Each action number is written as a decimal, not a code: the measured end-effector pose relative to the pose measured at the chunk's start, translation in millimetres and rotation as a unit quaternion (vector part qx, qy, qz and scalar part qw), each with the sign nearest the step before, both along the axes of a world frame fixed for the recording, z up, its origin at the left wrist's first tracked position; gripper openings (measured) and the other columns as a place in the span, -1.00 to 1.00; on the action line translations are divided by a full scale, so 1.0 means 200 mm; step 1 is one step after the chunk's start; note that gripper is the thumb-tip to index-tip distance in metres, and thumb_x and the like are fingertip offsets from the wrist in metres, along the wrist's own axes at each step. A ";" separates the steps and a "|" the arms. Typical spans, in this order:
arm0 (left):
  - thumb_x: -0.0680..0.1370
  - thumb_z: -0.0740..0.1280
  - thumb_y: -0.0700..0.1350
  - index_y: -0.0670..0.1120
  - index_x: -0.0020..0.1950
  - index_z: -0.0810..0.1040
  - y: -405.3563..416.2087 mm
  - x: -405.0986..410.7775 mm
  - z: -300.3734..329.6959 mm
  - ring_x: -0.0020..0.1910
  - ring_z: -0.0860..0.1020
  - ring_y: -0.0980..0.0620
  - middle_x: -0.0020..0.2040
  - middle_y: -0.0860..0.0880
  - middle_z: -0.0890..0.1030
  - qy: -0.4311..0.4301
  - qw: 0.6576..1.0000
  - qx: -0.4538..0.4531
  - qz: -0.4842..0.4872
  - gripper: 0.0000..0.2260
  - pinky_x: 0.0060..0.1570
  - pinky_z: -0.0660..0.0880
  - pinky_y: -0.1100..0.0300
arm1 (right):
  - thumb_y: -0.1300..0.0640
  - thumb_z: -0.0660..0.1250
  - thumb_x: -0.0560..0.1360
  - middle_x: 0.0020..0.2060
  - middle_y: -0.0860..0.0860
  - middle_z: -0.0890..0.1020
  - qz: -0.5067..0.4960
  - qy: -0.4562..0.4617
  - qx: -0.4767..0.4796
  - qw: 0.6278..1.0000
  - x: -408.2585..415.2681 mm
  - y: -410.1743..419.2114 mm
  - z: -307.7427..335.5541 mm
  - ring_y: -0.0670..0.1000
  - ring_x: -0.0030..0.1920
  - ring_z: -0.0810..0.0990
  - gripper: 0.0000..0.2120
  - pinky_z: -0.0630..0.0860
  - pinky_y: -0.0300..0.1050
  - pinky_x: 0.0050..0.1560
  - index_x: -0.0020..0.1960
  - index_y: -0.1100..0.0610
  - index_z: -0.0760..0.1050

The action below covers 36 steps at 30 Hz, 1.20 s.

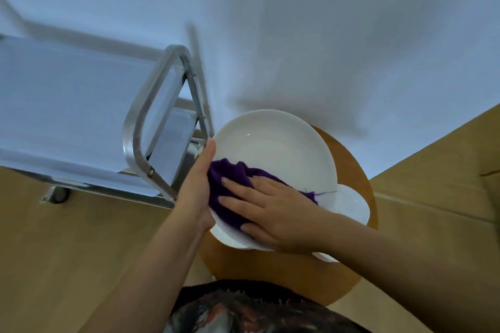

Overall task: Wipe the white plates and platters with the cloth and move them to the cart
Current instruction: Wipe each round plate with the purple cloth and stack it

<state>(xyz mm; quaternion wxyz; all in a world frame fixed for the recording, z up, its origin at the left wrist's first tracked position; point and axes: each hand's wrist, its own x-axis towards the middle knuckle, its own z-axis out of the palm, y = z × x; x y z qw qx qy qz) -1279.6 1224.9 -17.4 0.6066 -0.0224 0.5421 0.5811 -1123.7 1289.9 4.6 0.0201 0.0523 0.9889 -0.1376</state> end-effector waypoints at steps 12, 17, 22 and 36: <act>0.33 0.31 0.31 -0.01 0.25 0.55 0.03 0.17 0.22 0.16 0.57 -0.16 0.16 -0.13 0.62 0.076 0.985 0.129 0.086 -0.40 0.25 0.42 -0.20 | -0.06 -0.06 0.57 0.47 0.14 0.23 -0.280 0.132 0.101 0.945 -0.01 0.33 0.11 0.21 0.45 0.21 -0.48 0.00 0.12 0.45 0.49 0.06 0.19; 0.34 0.29 0.29 0.00 0.31 0.49 0.06 0.22 0.27 0.17 0.57 -0.16 0.19 -0.11 0.60 0.092 0.975 0.165 0.120 -0.39 0.21 0.45 -0.18 | -0.29 -0.25 0.50 0.53 0.09 -0.05 -0.394 0.090 0.032 0.914 0.08 0.12 0.03 0.17 0.50 0.00 -0.35 -0.11 0.12 0.46 0.50 -0.07 -0.34; 0.27 0.37 0.32 -0.06 0.21 0.57 0.09 0.23 0.28 0.08 0.62 -0.18 0.10 -0.14 0.65 0.072 0.977 0.140 0.141 -0.35 0.10 0.52 -0.12 | -0.26 -0.09 0.45 0.52 -0.13 -0.17 -0.352 0.192 -0.165 0.901 0.00 -0.13 0.03 0.09 0.51 0.00 -0.33 0.28 0.09 0.40 0.36 -0.32 -0.47; 0.18 0.40 0.39 0.00 0.09 0.62 0.14 0.05 0.41 -0.13 0.68 -0.05 -0.07 -0.05 0.70 0.105 0.982 0.144 0.062 -0.36 -0.23 0.59 0.04 | 0.12 0.51 0.25 -0.14 -0.24 0.65 -0.273 0.348 -0.126 0.888 0.07 0.00 0.21 -0.19 -0.15 0.63 -0.49 0.47 -0.52 -0.21 0.17 -0.07 0.49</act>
